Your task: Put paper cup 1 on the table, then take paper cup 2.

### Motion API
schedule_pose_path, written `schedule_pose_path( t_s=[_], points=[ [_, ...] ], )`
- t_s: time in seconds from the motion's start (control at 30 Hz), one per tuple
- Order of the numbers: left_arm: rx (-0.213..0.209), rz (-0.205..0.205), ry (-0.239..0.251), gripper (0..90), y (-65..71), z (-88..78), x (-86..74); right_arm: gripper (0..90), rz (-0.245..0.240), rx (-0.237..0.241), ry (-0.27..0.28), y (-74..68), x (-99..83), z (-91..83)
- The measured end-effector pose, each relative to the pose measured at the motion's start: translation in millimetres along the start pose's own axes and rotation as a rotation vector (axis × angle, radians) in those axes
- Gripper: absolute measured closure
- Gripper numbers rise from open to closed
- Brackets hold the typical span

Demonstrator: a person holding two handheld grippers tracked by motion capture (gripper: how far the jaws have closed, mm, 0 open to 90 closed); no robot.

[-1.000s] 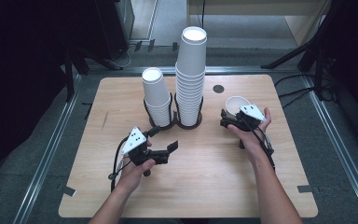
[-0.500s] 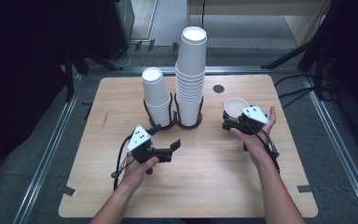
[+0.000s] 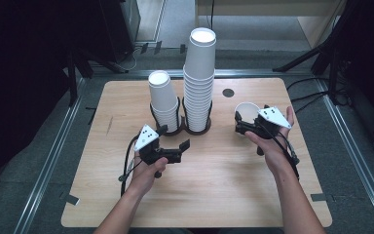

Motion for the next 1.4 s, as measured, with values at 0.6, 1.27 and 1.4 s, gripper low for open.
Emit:
schedule_pose_path(
  t_s=[0.6, 1.27, 1.4],
  points=[
    [0.07, 0.072, 0.018, 0.0, -3.8, 38.8, 33.6, 0.0, 0.082, 0.148, 0.103, -42.6, 87.6, -28.5],
    [0.16, 0.104, 0.029, 0.0, -20.5, 71.2, 48.5, 0.0, 0.088, 0.222, 0.124, -96.5, 144.6, -20.5],
    [0.17, 0.097, 0.035, 0.0, -22.5, 76.2, 51.1, 0.0, 0.084, 0.234, 0.123, -105.9, 148.4, -17.1]
  ],
)
Point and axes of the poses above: each handheld gripper's, and its own axes: z roughly forward along the jaws, x roughly out of its top, y roughly to its right, the point moved 8 cm from there along z, roughly forward along the jaws, and after that the axes turned 12 degrees about -x, right-handed, at the moved point
